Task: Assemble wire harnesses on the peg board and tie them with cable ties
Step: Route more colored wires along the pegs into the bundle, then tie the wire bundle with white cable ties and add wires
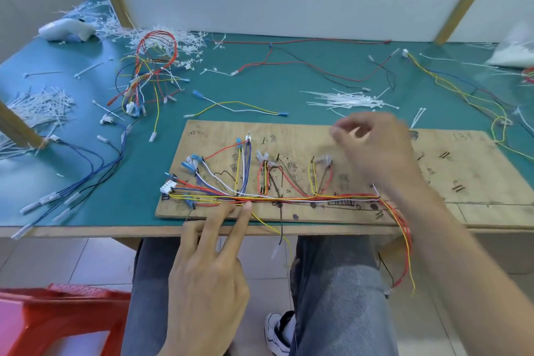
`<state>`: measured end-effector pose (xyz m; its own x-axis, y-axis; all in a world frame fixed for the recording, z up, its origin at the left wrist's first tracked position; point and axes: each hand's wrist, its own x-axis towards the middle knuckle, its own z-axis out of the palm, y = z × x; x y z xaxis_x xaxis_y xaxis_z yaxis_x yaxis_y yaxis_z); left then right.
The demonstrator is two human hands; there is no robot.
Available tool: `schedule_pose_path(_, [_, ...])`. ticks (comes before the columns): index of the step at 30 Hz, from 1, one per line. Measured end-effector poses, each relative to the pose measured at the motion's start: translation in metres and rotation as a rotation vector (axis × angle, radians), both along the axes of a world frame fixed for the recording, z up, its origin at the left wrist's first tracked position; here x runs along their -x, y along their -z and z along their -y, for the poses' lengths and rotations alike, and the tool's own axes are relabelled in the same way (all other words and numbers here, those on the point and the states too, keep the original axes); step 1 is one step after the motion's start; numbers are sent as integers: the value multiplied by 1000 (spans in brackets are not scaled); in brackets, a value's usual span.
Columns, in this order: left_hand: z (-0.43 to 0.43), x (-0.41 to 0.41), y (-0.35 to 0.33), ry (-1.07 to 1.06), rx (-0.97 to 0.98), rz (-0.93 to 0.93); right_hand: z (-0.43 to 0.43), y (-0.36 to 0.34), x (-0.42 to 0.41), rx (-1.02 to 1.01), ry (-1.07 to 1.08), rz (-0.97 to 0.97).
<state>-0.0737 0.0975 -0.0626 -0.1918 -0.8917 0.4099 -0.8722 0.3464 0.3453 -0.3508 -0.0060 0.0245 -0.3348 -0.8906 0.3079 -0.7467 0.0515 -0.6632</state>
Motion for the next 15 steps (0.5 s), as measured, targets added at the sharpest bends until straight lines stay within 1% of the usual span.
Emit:
schedule_pose_path(3, [-1, 0, 1, -3, -14, -5, 51, -4, 59, -263, 140, -103])
schedule_pose_path(5, [-1, 1, 1, -12, -16, -16, 71, -2, 78, -440, 138, -182])
schedule_pose_path(6, [-1, 2, 1, -12, -13, -21, 77, -2, 83, -490, 124, -189])
schedule_pose_path(9, [-1, 3, -1, -6, -11, -24, 89, -5, 88, -543, 74, -213])
schedule_pose_path(13, [0, 3, -1, -7, 7, -21, 94, -3, 86, -518, -50, -375])
schedule_pose_path(15, [1, 2, 0, -10, 23, -29, 95, -1, 86, -508, -89, -411])
